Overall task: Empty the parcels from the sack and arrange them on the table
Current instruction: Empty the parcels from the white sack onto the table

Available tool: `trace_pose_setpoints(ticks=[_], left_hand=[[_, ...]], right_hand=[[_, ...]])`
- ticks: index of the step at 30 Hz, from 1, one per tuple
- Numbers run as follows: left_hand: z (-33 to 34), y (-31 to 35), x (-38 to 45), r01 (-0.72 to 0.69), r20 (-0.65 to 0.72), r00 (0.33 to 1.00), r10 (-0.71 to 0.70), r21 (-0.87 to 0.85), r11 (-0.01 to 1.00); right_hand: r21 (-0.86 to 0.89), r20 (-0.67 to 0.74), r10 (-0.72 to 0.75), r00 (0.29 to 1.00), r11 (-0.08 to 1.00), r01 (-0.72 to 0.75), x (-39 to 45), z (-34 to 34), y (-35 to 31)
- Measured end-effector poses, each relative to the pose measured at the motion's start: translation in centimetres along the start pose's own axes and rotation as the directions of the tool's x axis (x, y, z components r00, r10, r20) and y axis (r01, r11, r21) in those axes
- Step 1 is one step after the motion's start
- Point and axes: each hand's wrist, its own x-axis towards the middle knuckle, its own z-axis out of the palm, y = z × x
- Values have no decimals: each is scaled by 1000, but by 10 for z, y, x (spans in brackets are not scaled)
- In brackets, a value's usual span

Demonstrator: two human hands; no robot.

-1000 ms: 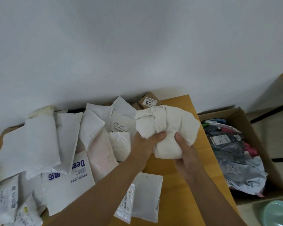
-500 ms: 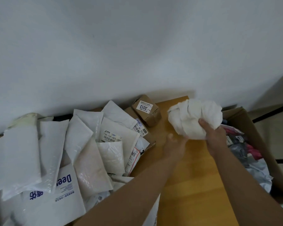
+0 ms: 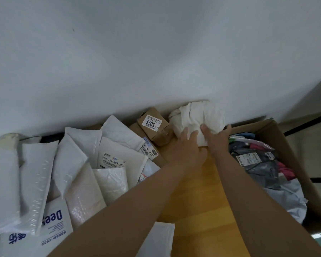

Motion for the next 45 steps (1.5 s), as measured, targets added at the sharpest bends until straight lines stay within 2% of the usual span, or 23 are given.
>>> trace_pose_setpoints(ticks=[2,7,11,16,18,22,26,32,34,35,38,41,45], left_hand=[[0,-3,9,21,40,999,-23,50,999],[3,-1,15,-7,32,999,4,86,996],[7,3,20,-32,-134,989,58,186,982],[11,-1,35,16,-121,992,22,312,950],[15,-4,39,23,-126,992,24,354,935],[18,-9,52,19,-47,999,2,444,896],[17,-12,65,-1,13,1000,-6,480,877],[3,1,76,69,95,988,-123,442,894],[3,3,63,56,87,991,-101,416,908],[1,3,55,53,53,995,-81,399,916],[-10,4,36,39,-96,995,-7,331,943],[-23,2,19,8,-171,984,49,321,947],[-41,0,2,3,-216,974,64,293,956]], right_hand=[[0,-56,-23,998,1000,23,-7,9,3],[-179,-81,-127,989,978,111,-11,18,18],[-252,21,-192,981,949,191,2,6,17],[-364,116,-212,970,900,240,12,0,16],[-422,153,-180,972,877,229,16,-4,14],[-555,186,-104,977,809,192,33,-9,11],[-668,101,-50,994,737,105,38,-7,15],[-712,31,-14,999,701,32,37,7,6],[-678,-24,-119,993,732,71,20,6,-1],[-666,-40,-229,973,732,145,8,5,-5],[-698,33,-526,850,597,397,-20,5,-9],[-694,156,-574,804,515,503,-35,6,-10],[-661,213,-551,807,527,534,-46,2,-14]])
